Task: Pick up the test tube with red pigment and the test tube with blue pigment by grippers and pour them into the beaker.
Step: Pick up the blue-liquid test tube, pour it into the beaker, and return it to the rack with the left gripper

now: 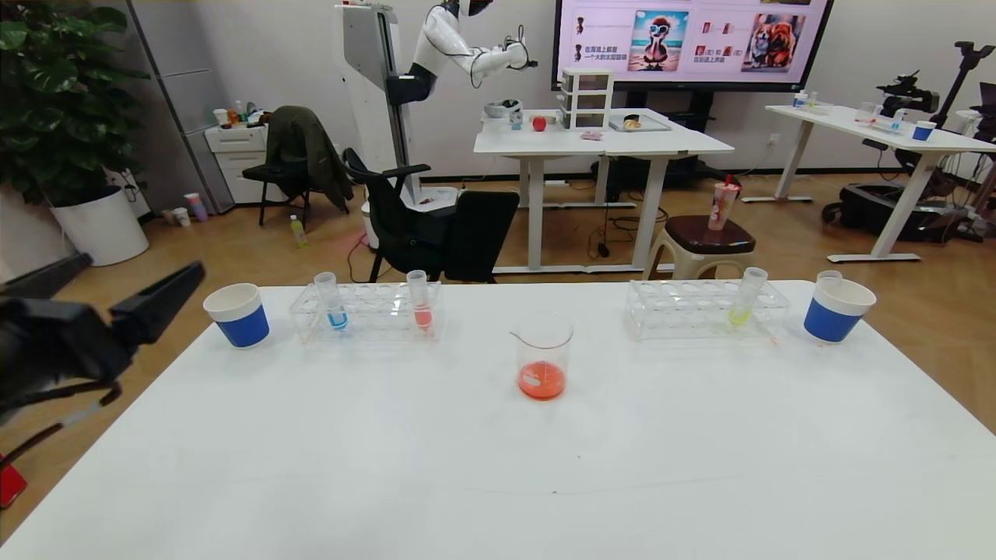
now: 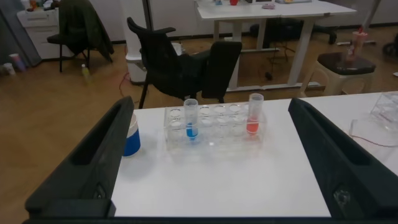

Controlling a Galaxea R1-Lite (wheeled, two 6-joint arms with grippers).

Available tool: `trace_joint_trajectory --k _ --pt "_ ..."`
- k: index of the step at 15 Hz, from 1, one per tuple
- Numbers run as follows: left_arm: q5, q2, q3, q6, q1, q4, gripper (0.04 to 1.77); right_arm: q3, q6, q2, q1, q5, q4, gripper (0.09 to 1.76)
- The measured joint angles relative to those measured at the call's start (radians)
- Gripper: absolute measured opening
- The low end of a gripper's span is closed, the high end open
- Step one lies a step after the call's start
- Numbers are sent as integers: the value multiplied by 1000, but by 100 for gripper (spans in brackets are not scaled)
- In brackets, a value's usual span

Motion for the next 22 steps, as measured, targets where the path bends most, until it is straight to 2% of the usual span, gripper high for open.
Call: trace_joint_trajectory --k 3,6,9,12,16,19,22 --pt "9 282 -11 -7 1 -232 173 0 0 0 0 0 0 174" --pt "47 559 -24 -10 -5 -476 173 0 0 0 0 0 0 174" --pt "71 796 -34 -16 -11 -663 173 0 0 0 0 0 0 174" --pt "75 920 -71 -42 -13 -697 173 0 0 0 0 0 0 174" --pt "78 999 -173 -43 -13 -697 173 0 0 0 0 0 0 174" --pt "79 1072 -290 -41 -13 -697 173 0 0 0 0 0 0 174" --pt "110 1147 -427 -38 -13 -689 173 0 0 0 0 0 0 174"
